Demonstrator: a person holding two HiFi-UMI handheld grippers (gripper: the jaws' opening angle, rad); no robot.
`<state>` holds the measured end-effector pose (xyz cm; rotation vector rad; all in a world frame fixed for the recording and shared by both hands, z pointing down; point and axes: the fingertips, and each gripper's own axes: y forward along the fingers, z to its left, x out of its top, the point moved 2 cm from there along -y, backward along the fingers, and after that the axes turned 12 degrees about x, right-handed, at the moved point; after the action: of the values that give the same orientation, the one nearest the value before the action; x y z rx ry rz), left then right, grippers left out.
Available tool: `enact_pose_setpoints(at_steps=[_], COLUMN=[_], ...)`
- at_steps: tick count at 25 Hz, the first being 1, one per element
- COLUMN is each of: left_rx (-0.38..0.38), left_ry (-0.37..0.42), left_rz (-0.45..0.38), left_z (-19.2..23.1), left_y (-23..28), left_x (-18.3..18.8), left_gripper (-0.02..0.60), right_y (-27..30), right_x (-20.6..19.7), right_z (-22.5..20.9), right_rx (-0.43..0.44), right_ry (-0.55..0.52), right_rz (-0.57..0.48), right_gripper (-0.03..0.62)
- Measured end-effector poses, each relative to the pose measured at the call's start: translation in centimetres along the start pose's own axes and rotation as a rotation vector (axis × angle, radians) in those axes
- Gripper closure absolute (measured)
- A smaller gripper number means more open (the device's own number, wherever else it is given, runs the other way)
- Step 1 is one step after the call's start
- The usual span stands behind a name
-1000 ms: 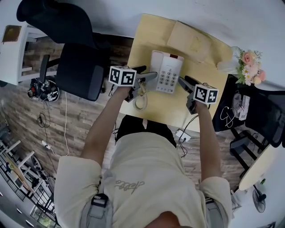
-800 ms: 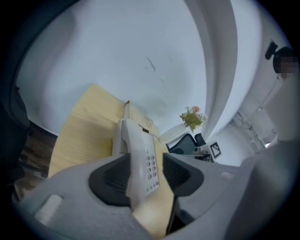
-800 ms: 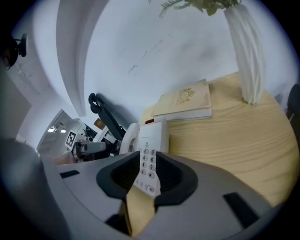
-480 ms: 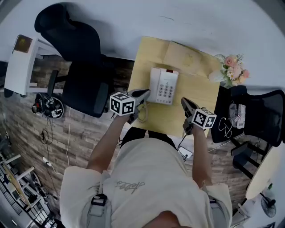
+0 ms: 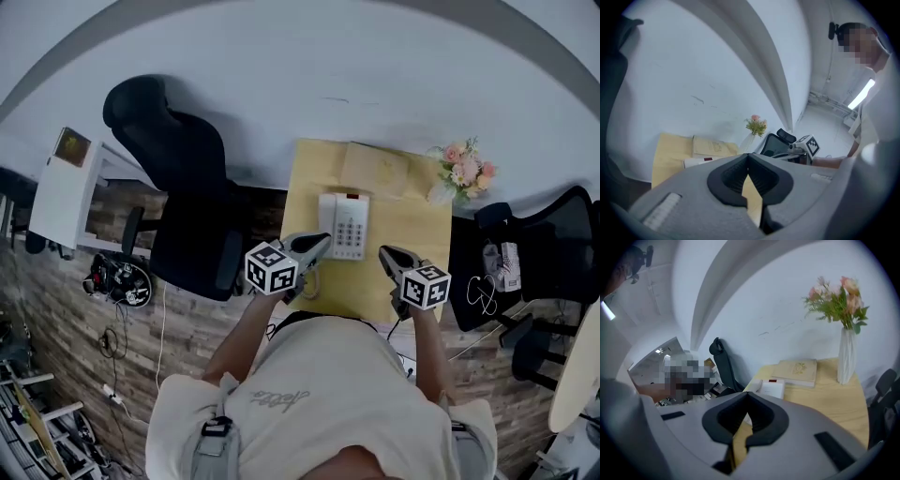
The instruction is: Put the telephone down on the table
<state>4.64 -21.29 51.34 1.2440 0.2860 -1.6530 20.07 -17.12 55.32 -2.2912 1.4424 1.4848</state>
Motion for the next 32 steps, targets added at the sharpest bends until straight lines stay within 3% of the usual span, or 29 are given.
enact_pose_setpoints(at_steps=[5,9,14,18,22,25,32], left_rx=[0.01,0.027,-0.055,-0.041,0.007,0.089,0.256], left_ry=[0.042,0.088,0.083,0.187,0.339,0.436,0.557], left_rz=[-0.044,-0.113,-0.224,-0.29,-0.323,-0.354,-0.424], left_z=[-0.7,-1.1,-3.2,-4.5,-5.5,-6.0,-6.0], left_y=[-1.8,-3.1,-4.4,-5.0,-5.3,-5.7,-7.2], left_x=[3.3,7.4,13.1,16.9,19.8,21.7,23.4], left_gripper=[0.565,0.565,0.565,0.565,0.565,0.565,0.565], right_y=[-1.6,-3.3,-4.5,-4.8,-5.3,-6.2,-8.0], right_x=[3.8,8.0,12.7,16.0,19.0,20.6,22.8], right_z=[2.9,4.3,6.2,7.4,8.6,9.7,11.9], right_rx=[0.034,-0.011,-0.04,-0.059,-0.09,-0.113,-0.179], right_ry=[-0.065,-0.184,-0.334,-0.415,-0.512,-0.557,-0.633], right_rz=[-0.1,-0.195,-0.234,-0.262,-0.274,-0.307,-0.377], right_gripper=[0.592,0.592,0.592,0.592,0.592,0.592,0.592])
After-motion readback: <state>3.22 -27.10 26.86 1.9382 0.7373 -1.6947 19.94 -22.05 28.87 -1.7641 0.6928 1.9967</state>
